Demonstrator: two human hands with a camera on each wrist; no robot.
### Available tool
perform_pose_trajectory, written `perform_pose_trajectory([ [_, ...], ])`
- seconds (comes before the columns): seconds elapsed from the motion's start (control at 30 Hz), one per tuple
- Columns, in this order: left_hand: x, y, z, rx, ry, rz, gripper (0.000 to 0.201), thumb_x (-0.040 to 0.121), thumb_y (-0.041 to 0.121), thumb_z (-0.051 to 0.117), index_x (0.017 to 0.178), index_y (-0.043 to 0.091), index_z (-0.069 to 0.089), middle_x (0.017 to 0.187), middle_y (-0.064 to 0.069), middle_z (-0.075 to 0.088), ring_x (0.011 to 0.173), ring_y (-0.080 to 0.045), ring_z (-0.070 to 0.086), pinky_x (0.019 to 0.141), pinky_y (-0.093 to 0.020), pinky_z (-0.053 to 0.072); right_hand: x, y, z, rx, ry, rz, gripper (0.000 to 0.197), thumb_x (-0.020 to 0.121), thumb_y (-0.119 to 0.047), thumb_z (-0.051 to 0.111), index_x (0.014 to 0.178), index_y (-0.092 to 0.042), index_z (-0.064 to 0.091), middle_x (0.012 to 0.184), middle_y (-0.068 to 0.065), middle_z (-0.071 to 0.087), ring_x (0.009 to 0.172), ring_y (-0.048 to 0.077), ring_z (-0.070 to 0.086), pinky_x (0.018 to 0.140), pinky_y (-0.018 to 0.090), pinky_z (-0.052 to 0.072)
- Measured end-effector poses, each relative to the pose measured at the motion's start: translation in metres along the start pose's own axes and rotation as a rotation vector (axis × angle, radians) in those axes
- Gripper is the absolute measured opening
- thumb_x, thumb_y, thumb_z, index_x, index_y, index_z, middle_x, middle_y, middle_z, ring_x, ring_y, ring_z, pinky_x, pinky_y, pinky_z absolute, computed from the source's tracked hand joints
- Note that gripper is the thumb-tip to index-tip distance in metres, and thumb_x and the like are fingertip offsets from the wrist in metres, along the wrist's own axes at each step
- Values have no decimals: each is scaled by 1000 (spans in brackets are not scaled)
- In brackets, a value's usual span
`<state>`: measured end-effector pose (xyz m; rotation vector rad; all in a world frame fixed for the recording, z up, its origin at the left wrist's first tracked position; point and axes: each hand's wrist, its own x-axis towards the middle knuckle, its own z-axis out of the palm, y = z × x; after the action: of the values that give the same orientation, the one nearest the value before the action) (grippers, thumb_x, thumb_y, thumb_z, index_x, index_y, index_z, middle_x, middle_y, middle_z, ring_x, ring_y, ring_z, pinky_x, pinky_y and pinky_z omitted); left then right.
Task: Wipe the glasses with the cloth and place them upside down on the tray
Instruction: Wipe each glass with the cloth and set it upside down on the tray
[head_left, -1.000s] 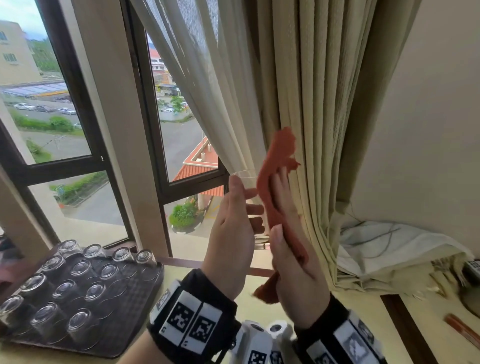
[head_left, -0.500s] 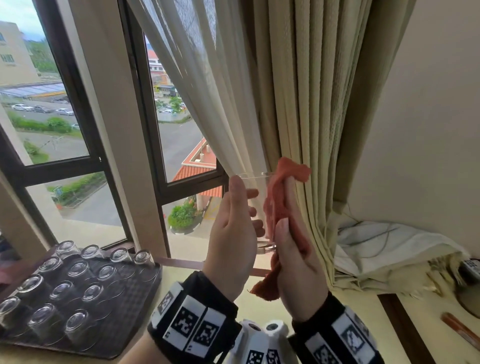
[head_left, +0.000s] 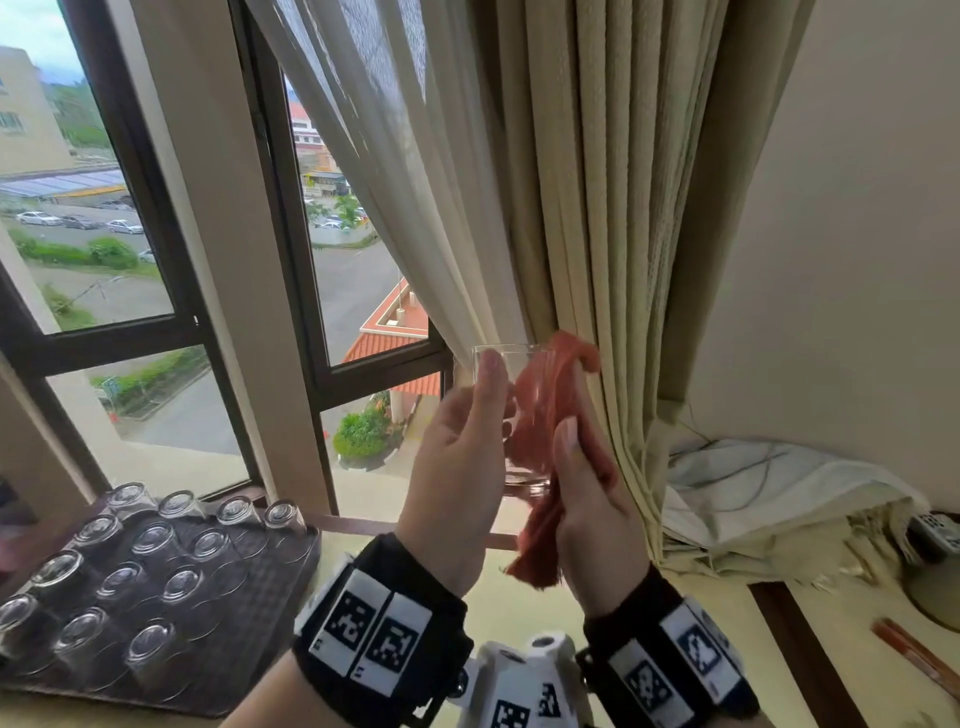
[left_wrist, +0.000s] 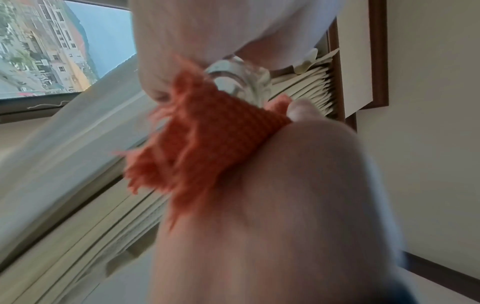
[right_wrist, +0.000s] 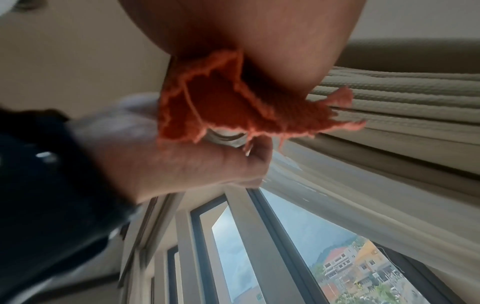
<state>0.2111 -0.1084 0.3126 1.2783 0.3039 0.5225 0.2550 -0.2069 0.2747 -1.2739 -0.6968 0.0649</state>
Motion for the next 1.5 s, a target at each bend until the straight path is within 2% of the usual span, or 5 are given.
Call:
perform_pose_trajectory([
  [0.3,6,-1,-10,-77,102,-33,65,107,70,33,128,23,73,107,-18,81,105,-33,79,103,-55,58,-43,15,-4,-352,-226,-319,59,108,-23,36,165,-16,26,176,-5,17,163,18,13,130,31,16],
  [0.57,-12,-2,4,-46,-2,-140,66,100,78,32,121,28,70,96,-10,81,90,-28,80,91,-56,63,-9,-5,-4,-88,-84,-42,50,110,-32,38,160,-32,35,129,-23,71,120,3,68,92,19,55],
  [0.87,4,2,-13,-53,78,-38,72,97,82,34,122,27,73,112,-13,78,107,-28,76,99,-49,57,-48,16,-2,-324,-249,-281,56,110,-25,37,164,-18,24,174,-11,20,162,15,14,131,37,19],
  [1.1,-6,-1,-1,-34,-31,-56,66,101,75,33,124,25,68,87,-4,72,69,-14,73,62,-29,58,-14,-3,2,-36,-31,-4,46,110,-36,41,155,-25,47,120,-11,77,88,0,75,72,16,58],
  [1.5,10,20,-14,38,169,-56,117,47,86,87,135,19,51,106,0,79,102,-16,76,94,-42,63,-45,24,3,-113,-215,-75,56,108,-42,42,162,-47,29,161,-20,44,151,7,40,121,30,36],
])
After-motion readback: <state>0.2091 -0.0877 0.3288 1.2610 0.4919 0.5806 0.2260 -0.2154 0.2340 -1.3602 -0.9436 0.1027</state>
